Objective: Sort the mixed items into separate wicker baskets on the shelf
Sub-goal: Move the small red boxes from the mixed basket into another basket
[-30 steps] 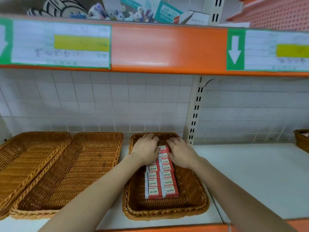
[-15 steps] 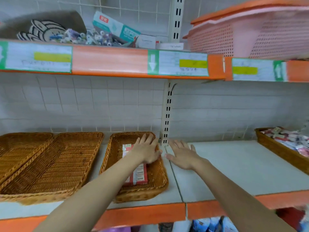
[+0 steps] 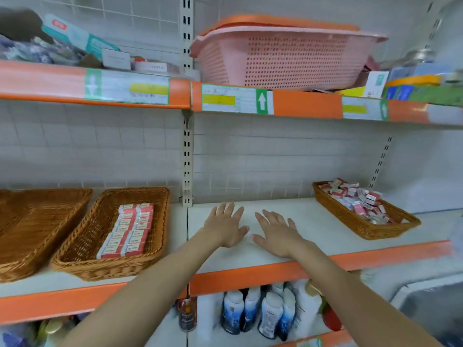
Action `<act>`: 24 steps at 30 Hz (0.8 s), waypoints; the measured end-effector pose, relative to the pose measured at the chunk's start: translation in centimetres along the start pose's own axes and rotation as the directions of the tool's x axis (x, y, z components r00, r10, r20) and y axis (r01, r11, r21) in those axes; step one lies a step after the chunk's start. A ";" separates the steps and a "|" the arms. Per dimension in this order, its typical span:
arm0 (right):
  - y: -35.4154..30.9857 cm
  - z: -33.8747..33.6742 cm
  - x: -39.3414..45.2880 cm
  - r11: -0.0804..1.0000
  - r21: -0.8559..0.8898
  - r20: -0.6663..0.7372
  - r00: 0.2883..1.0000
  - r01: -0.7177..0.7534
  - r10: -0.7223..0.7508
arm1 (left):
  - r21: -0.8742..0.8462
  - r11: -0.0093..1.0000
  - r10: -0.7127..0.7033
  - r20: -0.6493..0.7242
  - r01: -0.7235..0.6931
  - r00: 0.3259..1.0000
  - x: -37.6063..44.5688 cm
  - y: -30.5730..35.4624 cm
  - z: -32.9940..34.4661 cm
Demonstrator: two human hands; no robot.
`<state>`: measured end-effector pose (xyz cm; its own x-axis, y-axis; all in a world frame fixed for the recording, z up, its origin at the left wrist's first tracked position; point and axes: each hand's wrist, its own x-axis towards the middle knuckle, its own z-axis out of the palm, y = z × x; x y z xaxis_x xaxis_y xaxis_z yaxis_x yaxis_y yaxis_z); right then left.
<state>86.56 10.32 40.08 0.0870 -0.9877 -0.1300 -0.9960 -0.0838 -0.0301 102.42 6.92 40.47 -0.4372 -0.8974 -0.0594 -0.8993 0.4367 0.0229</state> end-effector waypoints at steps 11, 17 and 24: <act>8.5 0.1 -0.6 0.984 0.046 -0.065 0.982 -0.173 0.176 | 0.022 0.982 0.185 0.029 -0.186 0.982 7.2 6.9 -0.2; 13.1 0.5 -1.3 0.956 0.072 -0.093 0.953 -0.284 0.290 | -0.011 0.950 0.312 -0.007 -0.312 0.950 10.3 11.6 -0.3; 19.1 0.4 -1.5 0.939 0.061 -0.145 0.928 -0.338 0.344 | -0.014 0.926 0.378 -0.002 -0.378 0.926 13.6 17.2 -0.2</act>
<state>67.45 10.27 39.34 -0.2645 -0.9643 0.0130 -0.9636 0.2637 -0.0446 80.96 2.17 40.29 -0.7448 -0.6658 -0.0441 -0.6672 0.7426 0.0580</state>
